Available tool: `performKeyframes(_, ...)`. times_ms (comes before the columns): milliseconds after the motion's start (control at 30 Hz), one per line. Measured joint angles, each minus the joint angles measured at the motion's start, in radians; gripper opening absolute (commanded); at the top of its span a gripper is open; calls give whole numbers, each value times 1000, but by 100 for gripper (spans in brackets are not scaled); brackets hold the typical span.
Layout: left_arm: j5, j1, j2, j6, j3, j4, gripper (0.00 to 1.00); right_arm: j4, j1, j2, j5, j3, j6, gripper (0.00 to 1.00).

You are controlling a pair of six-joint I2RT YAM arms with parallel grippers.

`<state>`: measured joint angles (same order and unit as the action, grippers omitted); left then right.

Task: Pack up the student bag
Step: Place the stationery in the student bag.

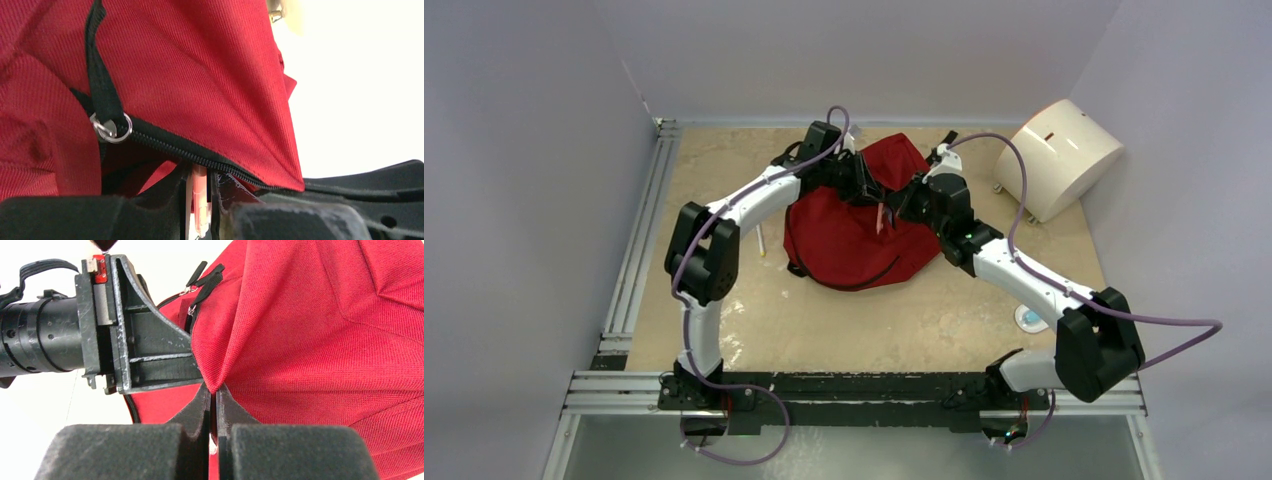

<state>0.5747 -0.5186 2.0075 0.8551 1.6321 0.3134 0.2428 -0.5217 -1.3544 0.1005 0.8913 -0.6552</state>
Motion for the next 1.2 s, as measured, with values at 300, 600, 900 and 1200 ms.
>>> performKeyframes(300,-40,0,66,69,68,-1,3,3,0,0,-8,0,0,0)
performKeyframes(600,-55,0,91,167,79,-23,2,3,0,0,-14,-1,0,0)
performKeyframes(900,-59,-2,101,245,79,-56,3,23,1,-2,-19,-15,0,0)
performKeyframes(1200,-93,-10,113,256,94,-56,19,32,1,-13,-23,-15,0,0)
